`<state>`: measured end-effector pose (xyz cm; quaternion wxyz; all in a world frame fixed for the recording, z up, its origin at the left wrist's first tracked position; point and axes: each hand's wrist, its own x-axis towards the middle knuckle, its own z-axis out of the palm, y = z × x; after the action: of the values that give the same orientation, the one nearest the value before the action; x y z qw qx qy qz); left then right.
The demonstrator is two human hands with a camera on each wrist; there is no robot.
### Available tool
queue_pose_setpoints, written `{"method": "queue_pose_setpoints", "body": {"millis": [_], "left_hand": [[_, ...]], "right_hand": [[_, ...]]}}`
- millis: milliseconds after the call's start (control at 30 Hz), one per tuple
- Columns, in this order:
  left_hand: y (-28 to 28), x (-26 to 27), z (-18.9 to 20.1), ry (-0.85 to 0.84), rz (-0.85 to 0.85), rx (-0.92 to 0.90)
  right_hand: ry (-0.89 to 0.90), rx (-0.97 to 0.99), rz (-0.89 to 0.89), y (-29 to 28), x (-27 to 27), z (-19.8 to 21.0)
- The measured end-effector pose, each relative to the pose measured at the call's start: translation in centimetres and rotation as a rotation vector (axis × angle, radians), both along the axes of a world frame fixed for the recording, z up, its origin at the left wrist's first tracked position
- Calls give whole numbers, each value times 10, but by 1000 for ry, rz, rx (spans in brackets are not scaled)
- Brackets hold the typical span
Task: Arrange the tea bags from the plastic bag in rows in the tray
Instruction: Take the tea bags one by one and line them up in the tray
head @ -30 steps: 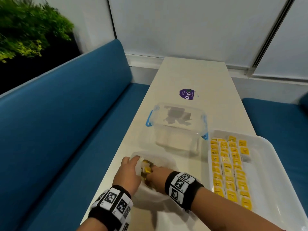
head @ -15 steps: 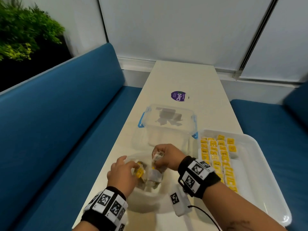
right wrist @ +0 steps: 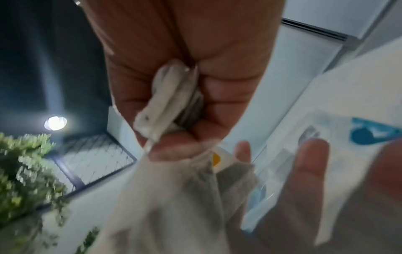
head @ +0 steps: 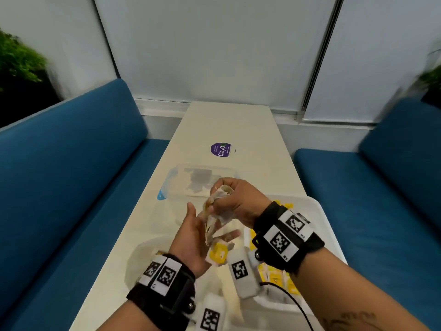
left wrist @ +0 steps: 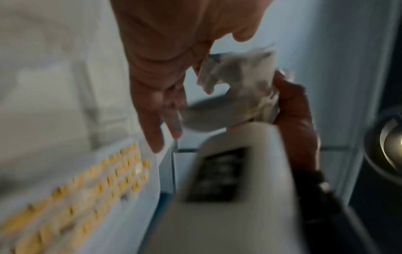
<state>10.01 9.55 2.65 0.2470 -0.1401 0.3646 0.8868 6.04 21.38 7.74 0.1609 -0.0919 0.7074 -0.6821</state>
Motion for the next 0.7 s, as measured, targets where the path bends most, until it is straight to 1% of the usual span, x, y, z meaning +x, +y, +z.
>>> {"method": "queue_pose_setpoints", "body": {"millis": [33, 67, 100, 167, 233, 300, 367, 467, 500, 533, 567, 633, 700], "left_hand": [[6, -1, -2, -16, -11, 93], [12, -1, -3, -20, -33, 147], [18, -3, -4, -17, -70, 159], [29, -7, -8, -28, -152, 108], [42, -10, -12, -42, -176, 20], [46, -13, -16, -53, -131, -25], [50, -16, -18, -63, -103, -23], [56, -18, -21, -65, -57, -30], [59, -18, -21, -71, -44, -40], [61, -17, -21, -81, -37, -38], [62, -18, -23, -92, -34, -31], [64, -19, -28, -106, -29, -57], [63, -22, -34, -96, -21, -83]], "right_hand": [[47, 84, -43, 4, 1, -3], [90, 160, -87, 7, 3, -6], [129, 221, -132, 11, 4, -11], [186, 303, -202, 19, 5, -23], [183, 378, -221, 30, 6, -33], [167, 448, -161, 35, 7, -37], [197, 559, -101, 41, 10, -39], [303, 851, 3, 44, 16, -44], [323, 925, 13, 45, 18, -46], [330, 946, 4, 48, 19, -47], [327, 912, -14, 52, 21, -48], [284, 753, -49, 63, 22, -45], [204, 606, -53, 75, 22, -40]]}}
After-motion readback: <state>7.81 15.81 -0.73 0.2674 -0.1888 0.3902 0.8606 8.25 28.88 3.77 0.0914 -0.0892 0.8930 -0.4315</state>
